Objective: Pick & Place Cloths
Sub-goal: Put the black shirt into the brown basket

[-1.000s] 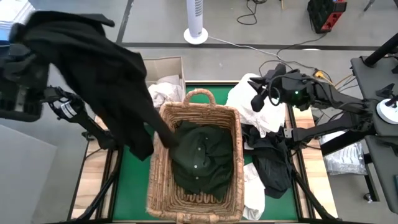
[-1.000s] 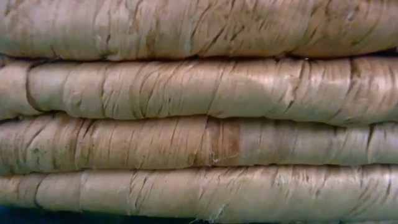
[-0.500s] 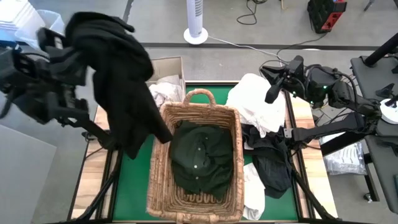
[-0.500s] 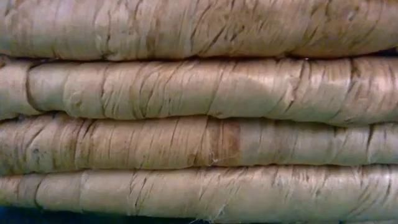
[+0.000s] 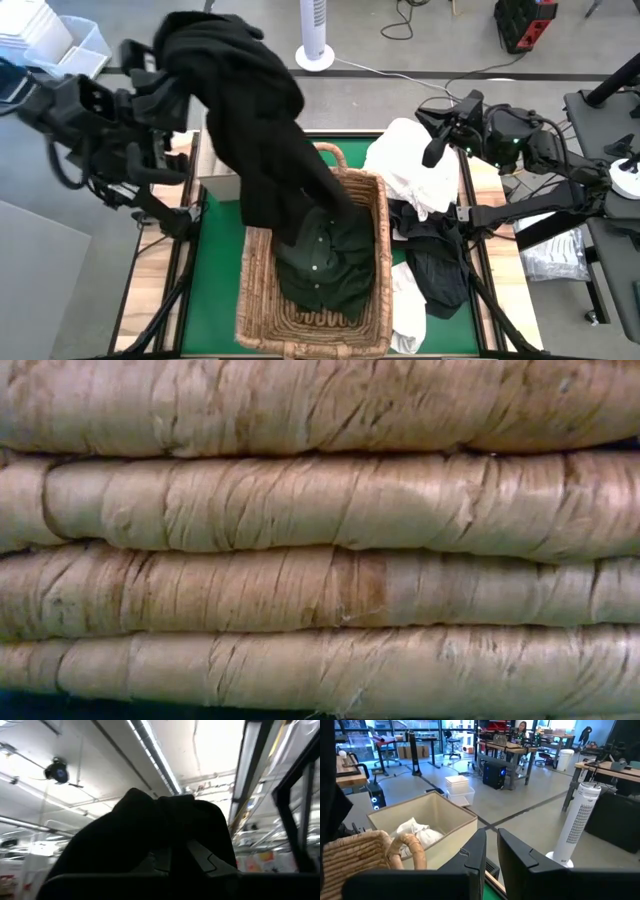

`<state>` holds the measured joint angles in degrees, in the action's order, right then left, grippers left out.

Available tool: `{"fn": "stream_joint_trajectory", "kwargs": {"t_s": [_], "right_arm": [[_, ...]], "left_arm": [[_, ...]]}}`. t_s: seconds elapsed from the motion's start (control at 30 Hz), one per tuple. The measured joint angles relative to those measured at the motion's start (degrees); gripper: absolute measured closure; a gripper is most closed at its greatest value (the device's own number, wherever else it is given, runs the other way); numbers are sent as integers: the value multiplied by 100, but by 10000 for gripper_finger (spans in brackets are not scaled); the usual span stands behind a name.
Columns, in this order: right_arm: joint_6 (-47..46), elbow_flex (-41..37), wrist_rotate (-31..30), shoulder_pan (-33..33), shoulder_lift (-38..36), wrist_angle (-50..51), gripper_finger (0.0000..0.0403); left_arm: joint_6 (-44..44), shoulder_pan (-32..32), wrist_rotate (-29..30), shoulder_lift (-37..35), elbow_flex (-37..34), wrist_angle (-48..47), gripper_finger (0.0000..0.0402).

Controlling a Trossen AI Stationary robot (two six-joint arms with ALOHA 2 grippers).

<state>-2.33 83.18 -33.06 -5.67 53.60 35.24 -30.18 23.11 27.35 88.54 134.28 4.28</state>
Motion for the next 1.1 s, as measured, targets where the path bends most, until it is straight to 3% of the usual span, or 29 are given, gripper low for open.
{"fn": "stream_joint_trajectory", "kwargs": {"t_s": [0.33,0.5,0.8,1.0,1.1], "right_arm": [[47,0,-6,0,-54,1,365],[80,0,-10,0,-70,2,365],[283,0,-366,0,-72,91,365],[315,0,-463,0,-153,90,365],[311,-1,-462,0,-185,92,365]], "left_arm": [[1840,-1038,-1858,422,36,46,401],[2586,-1540,-2441,624,49,282,401],[3400,-2112,-2850,893,76,888,401],[4747,-2380,-3718,1359,68,1686,401],[5423,-2580,-3764,1456,68,1912,401]]}}
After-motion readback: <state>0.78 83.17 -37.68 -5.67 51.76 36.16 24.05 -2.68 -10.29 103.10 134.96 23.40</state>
